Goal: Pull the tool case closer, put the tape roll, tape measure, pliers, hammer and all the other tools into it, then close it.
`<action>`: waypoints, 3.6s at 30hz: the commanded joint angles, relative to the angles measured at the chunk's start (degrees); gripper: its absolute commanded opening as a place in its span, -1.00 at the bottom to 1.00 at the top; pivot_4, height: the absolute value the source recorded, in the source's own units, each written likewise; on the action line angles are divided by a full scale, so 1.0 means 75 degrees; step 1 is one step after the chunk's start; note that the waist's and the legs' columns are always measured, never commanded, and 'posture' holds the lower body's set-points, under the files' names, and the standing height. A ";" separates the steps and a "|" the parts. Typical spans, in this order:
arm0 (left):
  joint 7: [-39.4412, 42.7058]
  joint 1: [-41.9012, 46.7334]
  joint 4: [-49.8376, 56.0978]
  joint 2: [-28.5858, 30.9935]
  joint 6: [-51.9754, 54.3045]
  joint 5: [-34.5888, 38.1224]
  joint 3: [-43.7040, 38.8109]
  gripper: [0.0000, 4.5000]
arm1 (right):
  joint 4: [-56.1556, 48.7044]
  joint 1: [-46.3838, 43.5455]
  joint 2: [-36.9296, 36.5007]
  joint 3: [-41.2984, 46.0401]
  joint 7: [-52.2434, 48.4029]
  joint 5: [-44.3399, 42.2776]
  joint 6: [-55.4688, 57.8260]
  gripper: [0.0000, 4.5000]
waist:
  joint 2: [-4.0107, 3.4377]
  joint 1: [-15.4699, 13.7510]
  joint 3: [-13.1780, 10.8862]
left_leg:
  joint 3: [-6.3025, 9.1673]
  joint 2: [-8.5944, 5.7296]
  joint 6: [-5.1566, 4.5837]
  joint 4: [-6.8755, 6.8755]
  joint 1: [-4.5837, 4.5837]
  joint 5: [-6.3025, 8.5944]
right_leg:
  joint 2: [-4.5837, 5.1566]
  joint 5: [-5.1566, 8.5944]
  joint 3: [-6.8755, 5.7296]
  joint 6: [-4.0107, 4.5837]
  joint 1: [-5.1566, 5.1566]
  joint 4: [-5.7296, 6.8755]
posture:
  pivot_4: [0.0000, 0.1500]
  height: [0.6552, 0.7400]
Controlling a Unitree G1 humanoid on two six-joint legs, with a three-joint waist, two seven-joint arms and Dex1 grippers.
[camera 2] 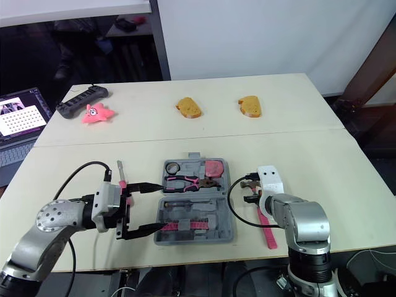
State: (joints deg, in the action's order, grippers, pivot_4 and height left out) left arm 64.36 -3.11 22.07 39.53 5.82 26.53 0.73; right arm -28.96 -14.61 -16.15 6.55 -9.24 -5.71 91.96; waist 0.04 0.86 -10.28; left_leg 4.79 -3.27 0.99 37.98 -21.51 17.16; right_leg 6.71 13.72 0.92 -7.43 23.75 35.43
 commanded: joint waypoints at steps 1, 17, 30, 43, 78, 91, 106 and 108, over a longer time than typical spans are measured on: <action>0.0149 0.0057 -0.0044 0.0141 -0.0087 0.0169 -0.0282 1.00 | -0.0180 -0.0031 -0.0102 -0.0030 0.0291 0.0209 -0.0202 -0.99 | 0.0000 -0.0002 0.0000 | 0.0002 0.0001 0.0000 -0.0004 -0.0001 0.0000 | -0.0003 -0.0001 -0.0001 -0.0001 0.0002 0.0002 | 1.00 1.00; 0.0370 -0.0324 -0.0174 0.0395 -0.0197 0.0205 -0.0867 1.00 | -0.0637 -0.0217 0.0433 0.1351 0.0062 -0.0181 -0.0096 0.49 | 0.0001 0.0012 0.0000 | 0.0005 0.0010 0.0000 -0.0014 0.0003 0.0000 | -0.0012 -0.0001 -0.0004 -0.0002 0.0003 0.0008 | 1.00 1.00; 0.0256 -0.0579 -0.0295 0.0277 -0.0405 0.0165 -0.0912 1.00 | -0.0207 -0.1555 -0.6040 -0.2221 -0.5986 -0.1726 -0.4796 0.98 | -0.0010 0.0040 -0.0025 | 0.0003 0.0022 -0.0010 -0.0011 0.0006 0.0005 | -0.0013 0.0009 -0.0029 0.0004 -0.0016 -0.0016 | 1.00 1.00; -0.0020 -0.1077 0.0123 0.0280 -0.0343 0.0273 -0.1168 1.00 | 0.6274 -0.4033 -0.6068 -0.5950 -0.8980 0.3701 -1.9322 0.98 | 0.0038 0.0168 -0.0079 | -0.0007 0.0020 -0.0003 -0.0004 0.0011 0.0004 | 0.0001 0.0002 -0.0017 -0.0020 -0.0022 -0.0024 | 1.00 1.00; -0.0726 -0.0803 0.0145 -0.0005 -0.0221 0.0244 -0.1011 1.00 | 0.8959 -0.5544 -0.5186 -0.6275 -0.6960 0.5715 -2.0817 -0.99 | 0.0063 0.0199 -0.0070 | -0.0003 0.0010 0.0023 -0.0003 0.0032 -0.0012 | -0.0009 0.0002 -0.0003 0.0024 -0.0035 -0.0005 | 1.00 1.00; -0.0455 -0.0832 -0.0524 -0.0029 -0.0495 0.0175 -0.1121 1.00 | 0.1689 -0.1676 -0.5423 -0.1528 -0.6825 -0.1192 -0.0673 -0.99 | 0.0041 -0.0081 -0.0074 | 0.0020 0.0027 -0.0005 0.0006 0.0004 0.0007 | 0.0011 0.0004 -0.0014 0.0039 -0.0018 -0.0022 | 1.00 1.00; -0.0201 -0.0484 -0.0544 0.0071 -0.0365 0.0174 -0.0943 1.00 | 0.2007 -0.0687 -0.1532 0.0620 -0.1613 -0.1360 0.0071 -0.99 | 0.0053 -0.0181 -0.0049 | 0.0001 -0.0003 0.0022 0.0018 -0.0110 -0.0014 | 0.0008 -0.0065 -0.0004 -0.0019 0.0099 -0.0011 | 1.00 1.00; -0.0209 -0.0513 -0.0509 0.0094 -0.0344 0.0192 -0.0981 1.00 | 0.1772 -0.0595 -0.1455 0.0553 -0.1366 -0.1257 0.0071 -0.59 | 0.0080 -0.0168 -0.0024 | 0.0003 0.0001 0.0027 0.0018 -0.0098 -0.0018 | -0.0003 -0.0071 -0.0005 -0.0012 0.0087 -0.0011 | 1.00 1.00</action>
State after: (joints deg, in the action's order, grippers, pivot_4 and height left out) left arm 62.49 -6.68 16.35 39.42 3.39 27.56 -5.69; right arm -14.99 -20.27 -27.31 10.51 -22.35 -16.50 92.09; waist 0.64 -0.40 -10.45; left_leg 4.82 -3.24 1.21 38.11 -22.21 17.01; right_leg 6.65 13.17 0.88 -7.49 24.38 35.35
